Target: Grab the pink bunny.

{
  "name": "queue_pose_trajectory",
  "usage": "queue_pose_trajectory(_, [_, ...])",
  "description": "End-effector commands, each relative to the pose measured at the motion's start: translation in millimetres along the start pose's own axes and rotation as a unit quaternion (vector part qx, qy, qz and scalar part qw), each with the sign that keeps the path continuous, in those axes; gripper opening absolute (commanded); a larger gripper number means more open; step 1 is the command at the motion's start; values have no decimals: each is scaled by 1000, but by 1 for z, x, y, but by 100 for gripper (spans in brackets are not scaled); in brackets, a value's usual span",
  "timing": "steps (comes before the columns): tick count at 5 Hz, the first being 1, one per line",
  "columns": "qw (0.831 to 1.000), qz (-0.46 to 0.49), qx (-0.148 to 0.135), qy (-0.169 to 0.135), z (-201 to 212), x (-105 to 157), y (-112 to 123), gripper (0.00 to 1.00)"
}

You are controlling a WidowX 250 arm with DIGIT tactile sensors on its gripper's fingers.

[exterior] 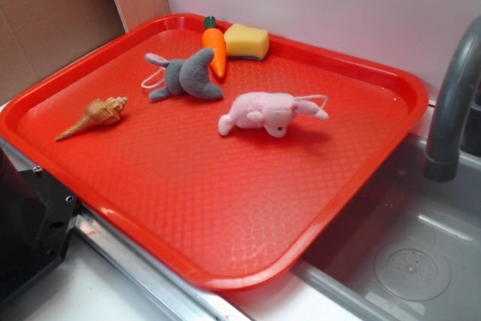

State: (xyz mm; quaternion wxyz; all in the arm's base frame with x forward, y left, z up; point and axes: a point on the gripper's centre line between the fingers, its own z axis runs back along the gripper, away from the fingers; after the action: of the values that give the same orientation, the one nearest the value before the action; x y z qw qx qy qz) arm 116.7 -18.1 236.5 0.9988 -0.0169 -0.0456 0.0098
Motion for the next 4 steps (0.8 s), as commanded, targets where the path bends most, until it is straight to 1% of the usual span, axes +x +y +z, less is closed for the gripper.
queue_pose_trajectory(1, [1000, 0, 0, 0, 0, 0, 0, 100])
queue_pose_trajectory(2, [999, -26, 0, -32, -8, 13, 4, 100])
queue_pose_trajectory(3, [993, -102, 0, -66, -19, 34, 9, 100])
queue_pose_trajectory(4, [979, -187, 2, -80, -29, 54, 4, 100])
